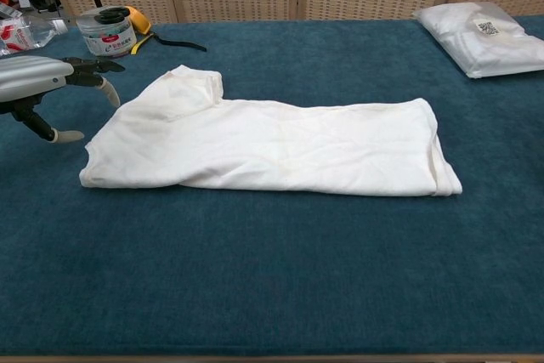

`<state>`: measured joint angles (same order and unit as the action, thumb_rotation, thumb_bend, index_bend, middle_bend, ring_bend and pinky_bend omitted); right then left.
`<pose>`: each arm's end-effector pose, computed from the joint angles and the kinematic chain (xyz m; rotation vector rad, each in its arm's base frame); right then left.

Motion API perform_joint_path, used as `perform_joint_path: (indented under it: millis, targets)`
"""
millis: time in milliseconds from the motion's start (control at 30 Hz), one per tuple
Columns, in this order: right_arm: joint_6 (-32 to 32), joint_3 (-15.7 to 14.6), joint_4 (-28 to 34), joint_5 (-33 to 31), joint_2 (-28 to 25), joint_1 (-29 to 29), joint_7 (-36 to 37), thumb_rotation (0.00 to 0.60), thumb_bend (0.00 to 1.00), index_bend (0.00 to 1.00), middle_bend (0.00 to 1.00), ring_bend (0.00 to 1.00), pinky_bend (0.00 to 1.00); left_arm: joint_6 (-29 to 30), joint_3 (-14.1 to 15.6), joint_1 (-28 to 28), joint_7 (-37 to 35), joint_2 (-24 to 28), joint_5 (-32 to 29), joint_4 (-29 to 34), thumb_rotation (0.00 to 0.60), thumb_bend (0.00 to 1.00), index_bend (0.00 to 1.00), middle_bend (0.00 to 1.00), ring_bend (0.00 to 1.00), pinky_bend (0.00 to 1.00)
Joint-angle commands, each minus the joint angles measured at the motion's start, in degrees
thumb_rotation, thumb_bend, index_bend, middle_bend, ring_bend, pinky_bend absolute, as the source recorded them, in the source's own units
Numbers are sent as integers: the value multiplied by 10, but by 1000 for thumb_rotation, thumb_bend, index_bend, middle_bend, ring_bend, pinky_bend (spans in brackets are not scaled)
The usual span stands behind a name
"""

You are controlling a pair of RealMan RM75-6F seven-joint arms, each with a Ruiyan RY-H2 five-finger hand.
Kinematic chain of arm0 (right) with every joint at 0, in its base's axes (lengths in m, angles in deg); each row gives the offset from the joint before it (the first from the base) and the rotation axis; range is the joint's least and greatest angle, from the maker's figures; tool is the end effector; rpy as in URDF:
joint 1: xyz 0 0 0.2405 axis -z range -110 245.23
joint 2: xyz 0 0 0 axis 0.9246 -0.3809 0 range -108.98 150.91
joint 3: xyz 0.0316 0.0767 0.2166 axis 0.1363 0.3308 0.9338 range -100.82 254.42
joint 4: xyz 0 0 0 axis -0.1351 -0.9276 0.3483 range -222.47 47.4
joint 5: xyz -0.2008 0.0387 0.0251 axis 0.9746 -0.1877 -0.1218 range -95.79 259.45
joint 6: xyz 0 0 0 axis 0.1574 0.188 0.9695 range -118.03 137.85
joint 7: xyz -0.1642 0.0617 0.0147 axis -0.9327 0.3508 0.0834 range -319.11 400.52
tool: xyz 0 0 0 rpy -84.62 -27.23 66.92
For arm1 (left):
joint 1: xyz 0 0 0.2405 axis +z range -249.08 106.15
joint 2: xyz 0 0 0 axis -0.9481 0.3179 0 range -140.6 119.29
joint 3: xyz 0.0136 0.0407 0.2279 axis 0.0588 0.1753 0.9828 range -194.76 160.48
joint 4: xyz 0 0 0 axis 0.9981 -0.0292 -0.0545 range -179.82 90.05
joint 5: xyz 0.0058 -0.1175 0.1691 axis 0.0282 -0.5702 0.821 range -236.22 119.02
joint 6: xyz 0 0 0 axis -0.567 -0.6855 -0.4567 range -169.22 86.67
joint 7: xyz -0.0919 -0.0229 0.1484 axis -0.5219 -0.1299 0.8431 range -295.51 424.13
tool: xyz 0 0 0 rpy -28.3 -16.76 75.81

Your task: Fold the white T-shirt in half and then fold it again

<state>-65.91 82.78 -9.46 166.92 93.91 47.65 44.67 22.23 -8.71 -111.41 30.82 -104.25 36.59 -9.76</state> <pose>-0.2624 -0.3019 0.1158 1.5508 -0.8072 0.9998 -0.2566 0.3839 0.0158 -2.0314 -0.8193 -0.8942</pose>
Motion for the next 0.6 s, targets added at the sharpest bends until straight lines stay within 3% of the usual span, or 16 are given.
perform_joint_path:
  millis: [33,600]
  targets:
    - [0,0,-1,0,0,0,0,600,144,0,0,0,0,15,5,8,-15,-27,12,-40,600,308,313,0,0,0]
    - [1,1,-3,3,1,0,3,600,144,0,0,0,0,10,0,13,-41,-103,13,-153,600,314,325,0,0,0]
